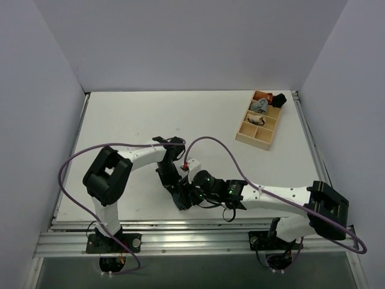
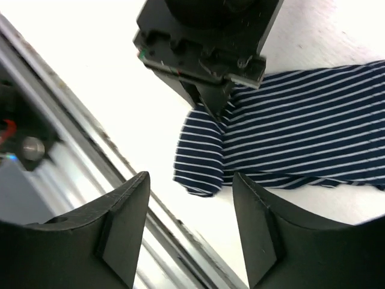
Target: Roll the underwear
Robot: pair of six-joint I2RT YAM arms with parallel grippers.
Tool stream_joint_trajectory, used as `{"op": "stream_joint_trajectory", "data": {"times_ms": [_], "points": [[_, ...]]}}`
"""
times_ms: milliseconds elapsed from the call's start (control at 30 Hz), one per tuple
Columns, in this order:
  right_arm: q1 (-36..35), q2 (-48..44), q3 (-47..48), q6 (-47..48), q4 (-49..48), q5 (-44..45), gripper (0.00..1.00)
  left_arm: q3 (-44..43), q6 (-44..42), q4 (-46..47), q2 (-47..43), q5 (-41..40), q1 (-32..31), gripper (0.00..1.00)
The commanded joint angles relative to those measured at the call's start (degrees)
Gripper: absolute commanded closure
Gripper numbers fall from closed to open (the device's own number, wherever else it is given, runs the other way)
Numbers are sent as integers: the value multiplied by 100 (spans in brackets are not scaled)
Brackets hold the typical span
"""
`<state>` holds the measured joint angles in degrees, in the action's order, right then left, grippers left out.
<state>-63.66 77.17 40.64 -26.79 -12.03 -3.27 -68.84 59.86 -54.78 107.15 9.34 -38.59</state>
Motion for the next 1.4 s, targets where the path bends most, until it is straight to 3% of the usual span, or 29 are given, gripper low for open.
{"op": "stream_joint_trajectory", "data": {"times_ms": [0, 333, 700, 800, 833, 933, 967, 1100, 1233, 1367], "points": [[-278, 105, 216, 410, 492, 1126, 47, -33, -185, -524, 350, -82, -26, 98], [-964, 1247, 874, 973, 465, 1812, 45, 2, -150, -586, 517, -126, -35, 98], [-1377, 1643, 814, 877, 395, 2146, 50, -68, -71, -683, 500, -231, -52, 98], [-1325, 1670, 551, 728, 184, 2164, 72, -33, -44, -683, 412, -231, -52, 98], [-1281, 1661, 463, 588, 105, 2051, 84, -24, -44, -665, 385, -231, -61, 98], [-1009, 1556, -46, 237, -334, 1438, 100, 11, -44, -718, 210, -231, -52, 96], [-782, 1495, -230, 140, -709, 1217, 100, 19, -44, -727, 79, -240, -35, 94], [-200, 1301, -1110, -326, -1687, 56, 100, 63, -27, -806, -352, -476, 106, 66], [2, 1397, -1734, -599, -2487, -604, 100, 55, 26, -876, -1001, -828, 290, 54], [257, 1801, -2024, -968, -3364, -1131, 100, 107, 167, -780, -1468, -1084, 273, 48]]}}
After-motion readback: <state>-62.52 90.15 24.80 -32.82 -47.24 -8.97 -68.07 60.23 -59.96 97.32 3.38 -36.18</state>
